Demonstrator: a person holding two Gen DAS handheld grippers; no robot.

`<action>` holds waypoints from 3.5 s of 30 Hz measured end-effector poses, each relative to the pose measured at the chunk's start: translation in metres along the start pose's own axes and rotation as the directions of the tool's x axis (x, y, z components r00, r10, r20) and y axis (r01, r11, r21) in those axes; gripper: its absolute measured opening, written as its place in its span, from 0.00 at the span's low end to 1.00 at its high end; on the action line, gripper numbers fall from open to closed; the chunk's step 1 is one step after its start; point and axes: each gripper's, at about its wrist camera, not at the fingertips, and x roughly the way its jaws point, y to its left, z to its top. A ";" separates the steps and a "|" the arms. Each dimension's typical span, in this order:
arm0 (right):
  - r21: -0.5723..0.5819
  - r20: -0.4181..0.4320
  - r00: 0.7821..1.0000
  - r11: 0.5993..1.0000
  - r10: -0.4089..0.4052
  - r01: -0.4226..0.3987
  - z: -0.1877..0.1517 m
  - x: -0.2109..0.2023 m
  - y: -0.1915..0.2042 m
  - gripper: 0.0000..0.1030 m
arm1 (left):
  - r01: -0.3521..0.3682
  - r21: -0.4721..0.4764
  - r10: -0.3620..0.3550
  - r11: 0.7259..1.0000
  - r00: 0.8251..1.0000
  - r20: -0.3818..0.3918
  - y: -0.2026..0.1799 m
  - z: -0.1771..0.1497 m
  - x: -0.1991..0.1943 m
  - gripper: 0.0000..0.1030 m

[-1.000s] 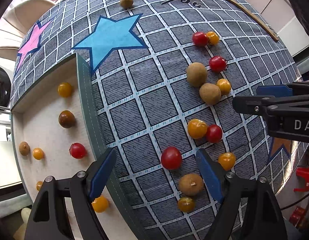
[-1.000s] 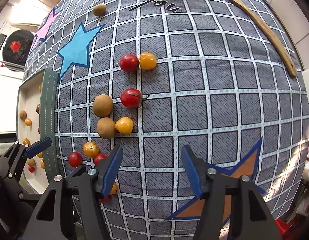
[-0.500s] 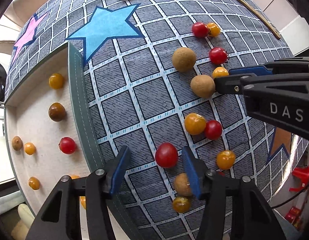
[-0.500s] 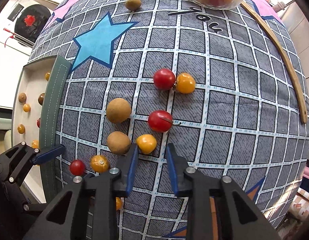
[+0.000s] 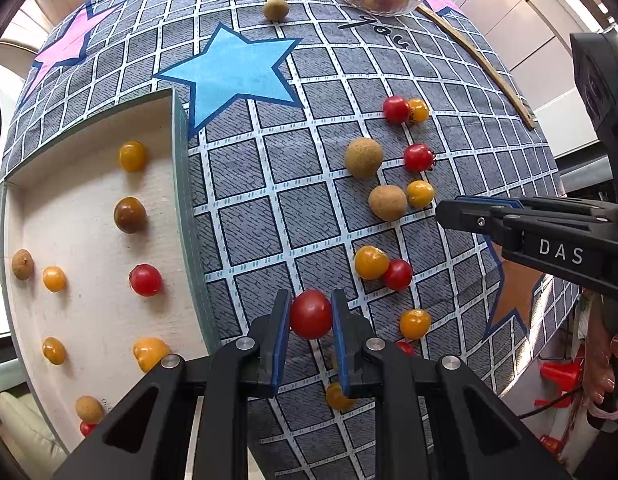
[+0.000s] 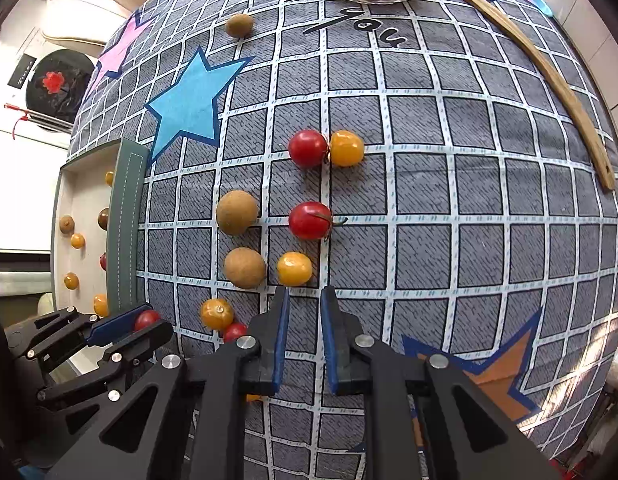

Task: Organize fruits
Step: 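Carry both tomatoes over the white tray and open both tools to drop them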

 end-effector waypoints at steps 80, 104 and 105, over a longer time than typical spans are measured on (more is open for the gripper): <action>-0.171 0.020 0.989 0.975 0.147 -0.142 -0.016 -0.034 0.115 0.20 | -0.092 -0.279 0.129 0.956 0.985 0.116 0.113 -0.076 -0.060 0.21; -0.242 -0.113 0.990 0.965 0.078 -0.104 0.022 0.063 0.192 0.20 | -0.129 -0.340 0.156 0.931 0.986 0.052 0.130 -0.078 -0.018 0.21; -0.241 -0.113 0.991 0.965 0.075 -0.101 0.022 0.064 0.193 0.20 | -0.133 -0.339 0.160 0.931 0.986 0.052 0.130 -0.078 -0.018 0.21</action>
